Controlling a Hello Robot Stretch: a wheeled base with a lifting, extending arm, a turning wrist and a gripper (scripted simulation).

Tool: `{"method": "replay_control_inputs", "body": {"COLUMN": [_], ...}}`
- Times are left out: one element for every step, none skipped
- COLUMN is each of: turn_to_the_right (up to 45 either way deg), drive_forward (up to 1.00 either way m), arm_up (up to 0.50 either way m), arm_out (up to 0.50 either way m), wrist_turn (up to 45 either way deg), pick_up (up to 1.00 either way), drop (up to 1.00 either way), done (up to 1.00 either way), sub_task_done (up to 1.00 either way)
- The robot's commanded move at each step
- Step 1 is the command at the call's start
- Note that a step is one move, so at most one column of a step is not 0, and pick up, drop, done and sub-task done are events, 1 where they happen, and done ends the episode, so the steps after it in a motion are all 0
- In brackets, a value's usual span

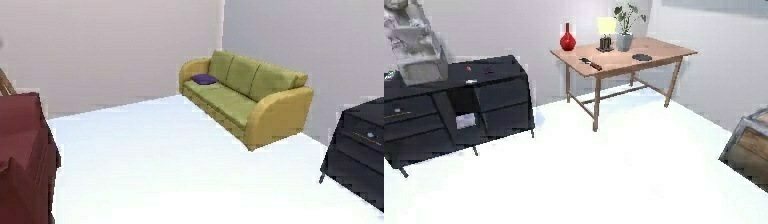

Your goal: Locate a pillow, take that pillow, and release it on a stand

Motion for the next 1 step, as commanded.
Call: {"method": "replay_control_inputs", "body": {"turn_to_the_right": [0.0], "drive_forward": [1.0], "arm_up": [0.0], "arm_out": [0.0], "wrist_turn": [0.0], "pick_up": [0.0], "drop": [0.0], "done": [0.0], "sub_task_done": [0.0]}}
